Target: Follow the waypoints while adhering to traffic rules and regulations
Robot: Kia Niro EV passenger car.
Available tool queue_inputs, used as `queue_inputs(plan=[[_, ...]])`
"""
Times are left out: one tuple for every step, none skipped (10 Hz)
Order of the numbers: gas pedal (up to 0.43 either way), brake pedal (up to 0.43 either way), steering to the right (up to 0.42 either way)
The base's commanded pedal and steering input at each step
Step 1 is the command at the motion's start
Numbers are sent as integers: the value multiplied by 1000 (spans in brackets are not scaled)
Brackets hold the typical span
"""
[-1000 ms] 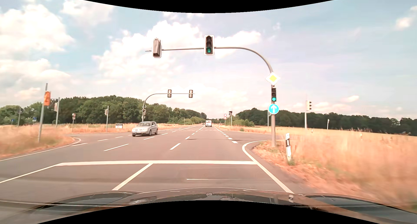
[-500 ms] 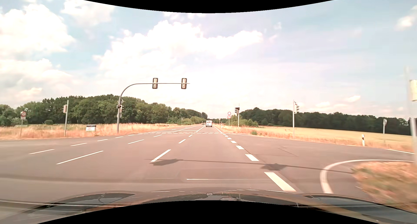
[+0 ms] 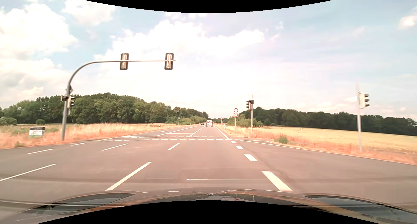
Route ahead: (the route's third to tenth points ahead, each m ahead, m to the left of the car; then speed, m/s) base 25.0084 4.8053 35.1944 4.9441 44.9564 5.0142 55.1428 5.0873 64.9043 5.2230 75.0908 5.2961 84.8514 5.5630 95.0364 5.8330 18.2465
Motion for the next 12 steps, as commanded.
queue_inputs(plan=[[220, 0, -4], [220, 0, -3], [220, 0, -4], [220, 0, -3], [220, 0, -4], [220, 0, -3], [220, 0, -3], [220, 0, -3], [220, 0, -4], [220, 0, -3], [220, 0, -4], [228, 0, -3]])
